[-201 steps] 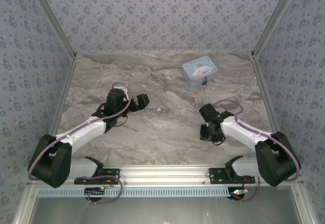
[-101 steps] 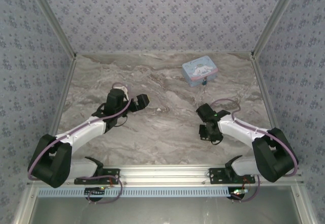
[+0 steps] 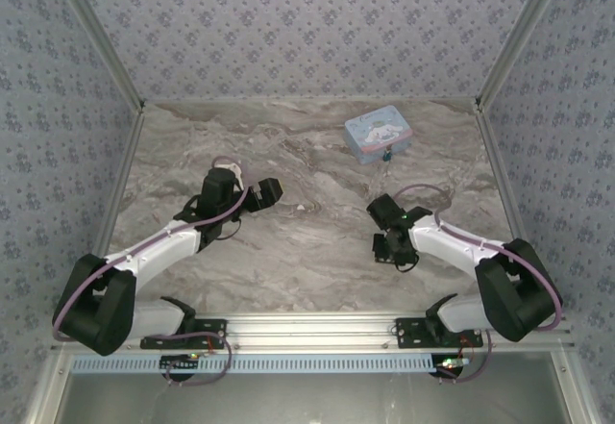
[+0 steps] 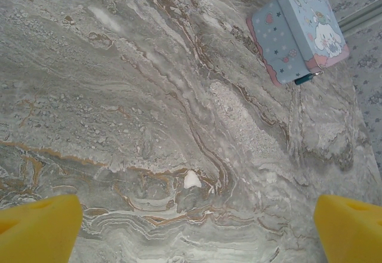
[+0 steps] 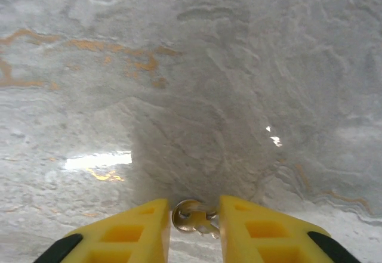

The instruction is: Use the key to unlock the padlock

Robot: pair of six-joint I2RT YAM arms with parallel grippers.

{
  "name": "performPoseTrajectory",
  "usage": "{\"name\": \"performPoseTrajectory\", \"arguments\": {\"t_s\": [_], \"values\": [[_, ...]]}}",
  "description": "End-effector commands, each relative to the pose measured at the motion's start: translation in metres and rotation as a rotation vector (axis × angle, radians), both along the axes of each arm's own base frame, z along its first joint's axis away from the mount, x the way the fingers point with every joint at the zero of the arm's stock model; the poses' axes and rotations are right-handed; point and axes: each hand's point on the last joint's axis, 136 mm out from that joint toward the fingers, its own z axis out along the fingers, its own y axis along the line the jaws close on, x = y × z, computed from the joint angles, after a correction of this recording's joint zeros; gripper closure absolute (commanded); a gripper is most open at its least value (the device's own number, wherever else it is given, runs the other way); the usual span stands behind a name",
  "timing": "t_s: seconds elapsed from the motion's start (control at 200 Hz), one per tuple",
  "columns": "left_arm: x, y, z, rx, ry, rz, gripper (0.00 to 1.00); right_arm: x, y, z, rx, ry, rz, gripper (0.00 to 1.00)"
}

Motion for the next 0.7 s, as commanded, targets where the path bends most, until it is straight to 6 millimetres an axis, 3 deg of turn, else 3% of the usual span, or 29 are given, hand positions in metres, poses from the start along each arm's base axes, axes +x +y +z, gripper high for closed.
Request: {"name": "performPoseTrajectory", "arguments": {"t_s": [0.0, 0.29, 0.525, 0.695], "values": [[0.003, 0.0, 0.011, 0.004, -0.019, 0.01, 0.01, 0.007, 0.019, 0.005, 0.077, -0.014, -0.001, 0.69], [0.003, 0.001, 0.01, 0.007, -0.017, 0.013, 0.0, 0.01, 0.038, 0.015, 0.157, -0.023, 0.022, 0.69], [0.003, 0.001, 0.009, 0.009, -0.016, 0.015, 0.0, 0.008, 0.011, 0.024, -0.013, -0.016, 0.058, 0.68], [0.003, 0.002, 0.009, 0.01, -0.014, 0.02, 0.0, 0.002, 0.007, 0.019, -0.071, 0.026, 0.078, 0.68]]}}
